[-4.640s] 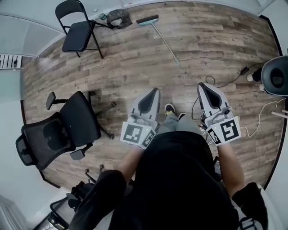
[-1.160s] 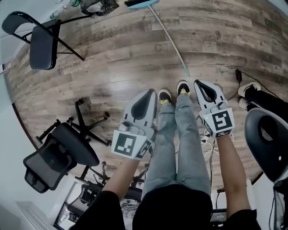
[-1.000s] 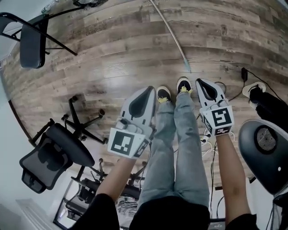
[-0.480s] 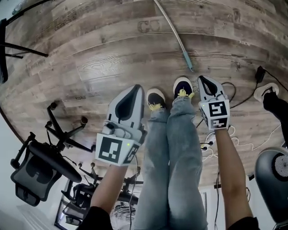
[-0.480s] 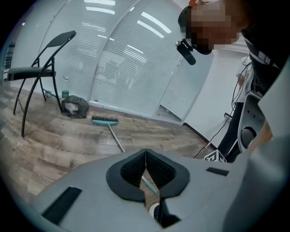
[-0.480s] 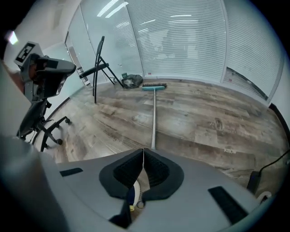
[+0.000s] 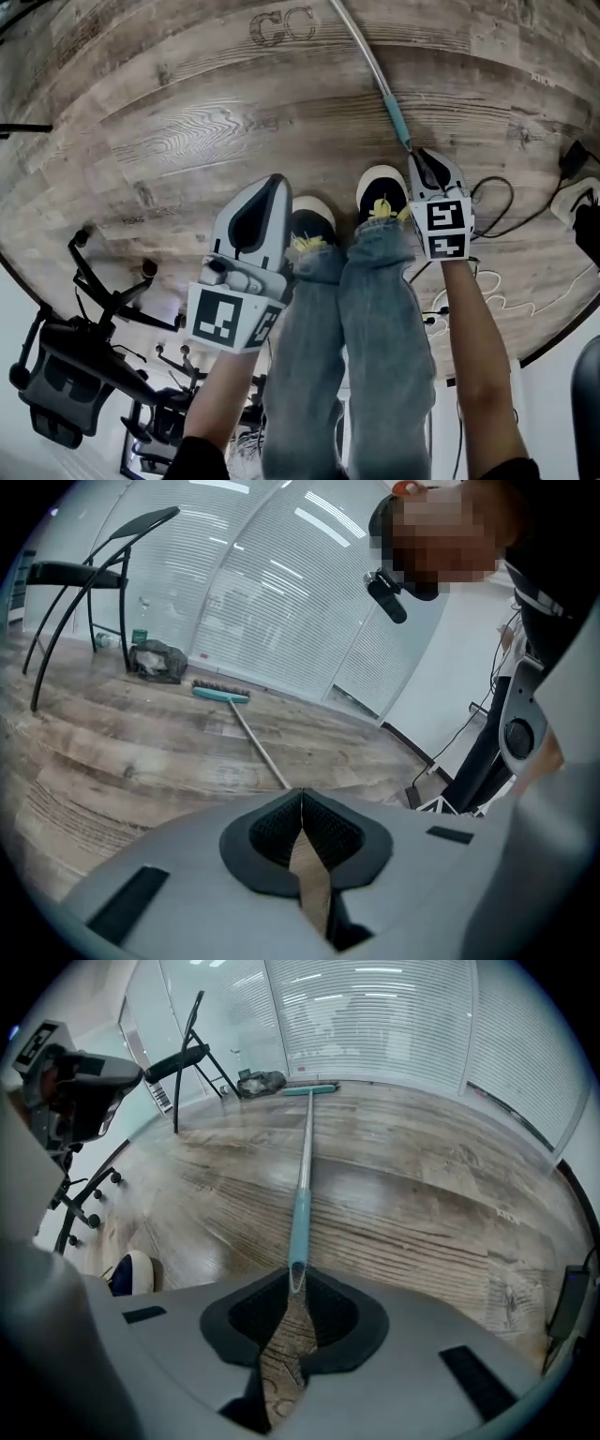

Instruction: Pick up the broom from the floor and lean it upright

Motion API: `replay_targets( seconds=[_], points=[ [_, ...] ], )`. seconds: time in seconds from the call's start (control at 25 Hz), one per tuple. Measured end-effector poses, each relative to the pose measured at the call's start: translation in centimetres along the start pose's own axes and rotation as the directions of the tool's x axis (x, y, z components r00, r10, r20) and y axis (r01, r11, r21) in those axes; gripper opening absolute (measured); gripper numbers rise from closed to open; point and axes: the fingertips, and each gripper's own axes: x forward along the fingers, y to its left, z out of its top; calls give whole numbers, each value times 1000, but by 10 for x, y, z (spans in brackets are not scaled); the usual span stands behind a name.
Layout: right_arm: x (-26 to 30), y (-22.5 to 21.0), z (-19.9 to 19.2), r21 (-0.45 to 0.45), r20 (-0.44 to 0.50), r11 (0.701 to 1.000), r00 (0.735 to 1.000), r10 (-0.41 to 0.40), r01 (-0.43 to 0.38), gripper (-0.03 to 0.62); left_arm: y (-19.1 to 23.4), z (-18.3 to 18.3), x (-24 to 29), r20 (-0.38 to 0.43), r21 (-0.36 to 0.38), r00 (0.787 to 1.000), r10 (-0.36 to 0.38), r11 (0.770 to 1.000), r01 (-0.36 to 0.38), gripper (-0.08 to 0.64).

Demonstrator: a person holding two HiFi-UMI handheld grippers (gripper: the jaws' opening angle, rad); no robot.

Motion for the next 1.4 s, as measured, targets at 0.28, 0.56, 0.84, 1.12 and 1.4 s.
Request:
replay_targets(
  seconds=[0.28, 0.56, 0.84, 1.12, 1.4],
  points=[
    [27, 4, -15, -67, -55, 998, 998, -11, 8, 89, 13, -4, 14, 2, -26, 1000, 6, 1000, -6, 20],
    [36, 3, -22, -52, -75, 997, 996, -54, 51, 73, 15, 3, 22, -21, -21, 1000, -11, 1000, 10, 21],
    [22, 4, -12, -28, -66, 998, 996, -60, 59, 54, 16, 28, 26, -10, -25, 1000, -13, 1000, 12, 21],
    [-53, 12, 38, -44, -41, 999, 999, -33, 31, 54, -9, 97, 2, 17, -27, 1000, -13, 1000, 13, 21],
    [-163, 8, 162, -87, 88, 996, 996, -16, 23, 54, -53, 212, -40, 79, -12, 997, -26, 1000, 27, 21]
  ],
)
